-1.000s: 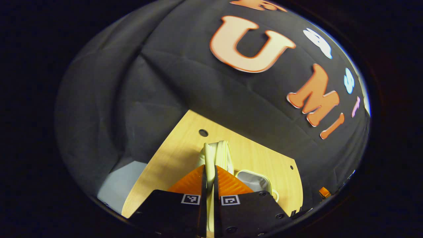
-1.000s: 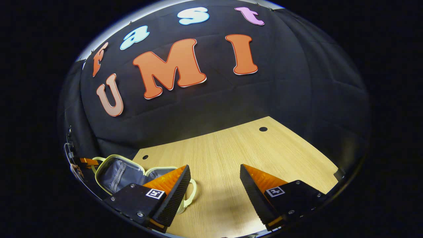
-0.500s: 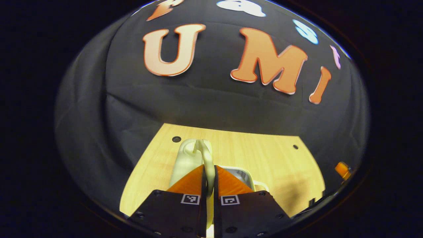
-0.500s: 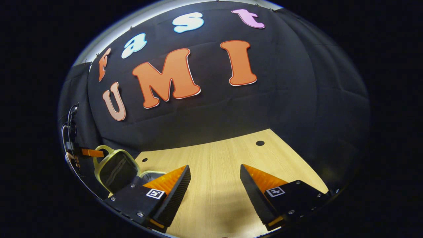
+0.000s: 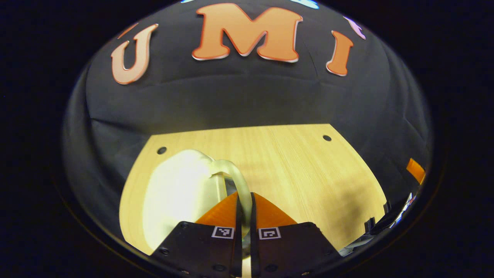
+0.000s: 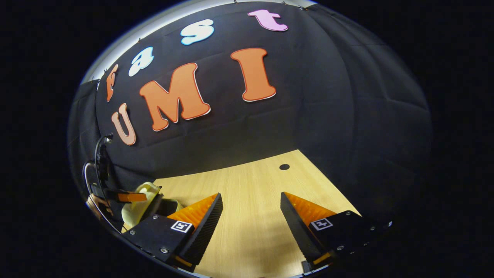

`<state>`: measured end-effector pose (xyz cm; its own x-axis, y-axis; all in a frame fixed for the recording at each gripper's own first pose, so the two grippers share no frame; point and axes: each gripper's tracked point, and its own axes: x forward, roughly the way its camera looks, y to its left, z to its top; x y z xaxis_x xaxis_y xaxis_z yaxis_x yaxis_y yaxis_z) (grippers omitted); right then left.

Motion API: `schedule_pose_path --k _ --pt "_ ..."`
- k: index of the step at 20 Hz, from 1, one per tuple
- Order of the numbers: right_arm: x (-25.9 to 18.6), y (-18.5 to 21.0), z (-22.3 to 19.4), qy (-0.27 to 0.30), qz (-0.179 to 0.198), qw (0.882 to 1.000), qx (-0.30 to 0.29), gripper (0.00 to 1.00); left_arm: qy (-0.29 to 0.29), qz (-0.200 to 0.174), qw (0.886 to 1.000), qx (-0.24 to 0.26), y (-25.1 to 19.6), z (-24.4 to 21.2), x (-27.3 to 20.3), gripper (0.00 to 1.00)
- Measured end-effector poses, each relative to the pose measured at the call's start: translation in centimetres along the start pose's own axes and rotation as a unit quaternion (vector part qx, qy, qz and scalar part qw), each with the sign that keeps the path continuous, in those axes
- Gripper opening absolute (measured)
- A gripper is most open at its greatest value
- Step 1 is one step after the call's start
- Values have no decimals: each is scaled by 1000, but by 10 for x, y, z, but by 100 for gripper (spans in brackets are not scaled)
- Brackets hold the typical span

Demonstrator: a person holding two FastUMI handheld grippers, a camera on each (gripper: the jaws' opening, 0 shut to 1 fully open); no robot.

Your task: First open the suitcase, pack the skin care products into it, and then close the suitcase.

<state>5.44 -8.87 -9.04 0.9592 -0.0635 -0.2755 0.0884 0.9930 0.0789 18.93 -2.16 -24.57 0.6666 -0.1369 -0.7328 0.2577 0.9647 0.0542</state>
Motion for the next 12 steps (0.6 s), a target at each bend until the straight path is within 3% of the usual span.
schedule_pose_path --k 6,12 --pt "1 -22 -6 9 -10 1000 -5 96 68 -9 997 39 -21 -52 49 9" --pt "1 -20 -8 17 3 1000 -21 96 64 7 994 85 -18 -63 70 9"
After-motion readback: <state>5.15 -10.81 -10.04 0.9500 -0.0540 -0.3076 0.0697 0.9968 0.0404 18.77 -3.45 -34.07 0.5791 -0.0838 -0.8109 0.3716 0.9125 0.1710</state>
